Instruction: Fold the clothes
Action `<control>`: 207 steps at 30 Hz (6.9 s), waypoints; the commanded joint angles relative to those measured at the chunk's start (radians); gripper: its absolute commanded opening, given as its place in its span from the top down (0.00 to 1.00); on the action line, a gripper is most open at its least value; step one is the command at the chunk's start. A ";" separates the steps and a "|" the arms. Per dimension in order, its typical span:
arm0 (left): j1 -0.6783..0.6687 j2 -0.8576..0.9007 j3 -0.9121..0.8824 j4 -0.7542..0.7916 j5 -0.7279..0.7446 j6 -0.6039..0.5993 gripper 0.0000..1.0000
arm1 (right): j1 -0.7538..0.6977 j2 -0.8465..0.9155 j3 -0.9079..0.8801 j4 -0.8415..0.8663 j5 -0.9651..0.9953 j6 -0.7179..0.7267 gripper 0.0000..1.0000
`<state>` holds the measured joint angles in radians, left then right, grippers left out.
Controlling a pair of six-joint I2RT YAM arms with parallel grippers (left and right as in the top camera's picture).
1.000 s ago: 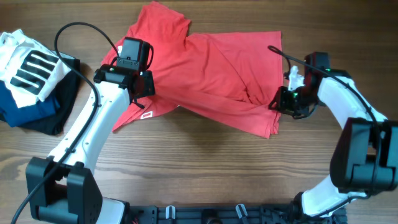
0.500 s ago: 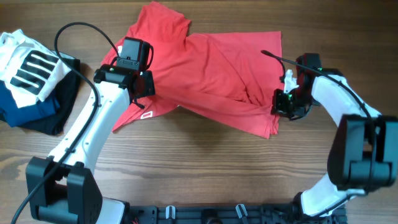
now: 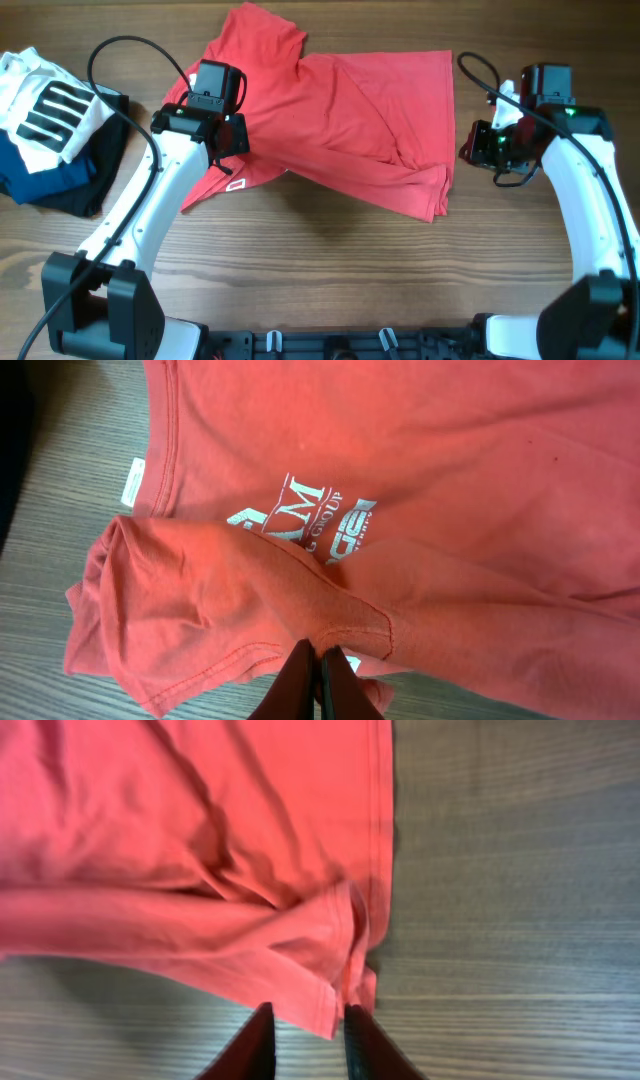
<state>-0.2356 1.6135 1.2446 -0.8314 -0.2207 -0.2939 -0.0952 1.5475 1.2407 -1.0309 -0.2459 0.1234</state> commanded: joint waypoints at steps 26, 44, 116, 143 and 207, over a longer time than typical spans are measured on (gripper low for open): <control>0.005 -0.009 0.005 -0.004 -0.024 -0.002 0.96 | 0.061 0.345 -0.089 0.225 -0.126 -0.042 0.70; 0.005 -0.009 0.005 -0.003 -0.024 -0.002 0.96 | 0.065 0.327 -0.156 0.244 -0.201 -0.019 0.96; -0.116 0.211 0.016 -0.072 0.224 0.029 0.63 | -0.043 -0.081 0.160 -0.059 0.142 0.006 0.96; -0.068 0.240 0.044 -0.056 0.127 0.024 0.96 | -0.043 -0.081 0.160 -0.054 0.180 0.007 0.96; 0.163 0.036 0.169 0.140 0.353 0.055 0.96 | -0.051 0.187 0.160 -0.005 0.115 0.011 0.96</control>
<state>-0.1215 1.8046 1.3811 -0.6468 0.1947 -0.2447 -0.1345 1.7679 1.3903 -1.0267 -0.1551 0.0898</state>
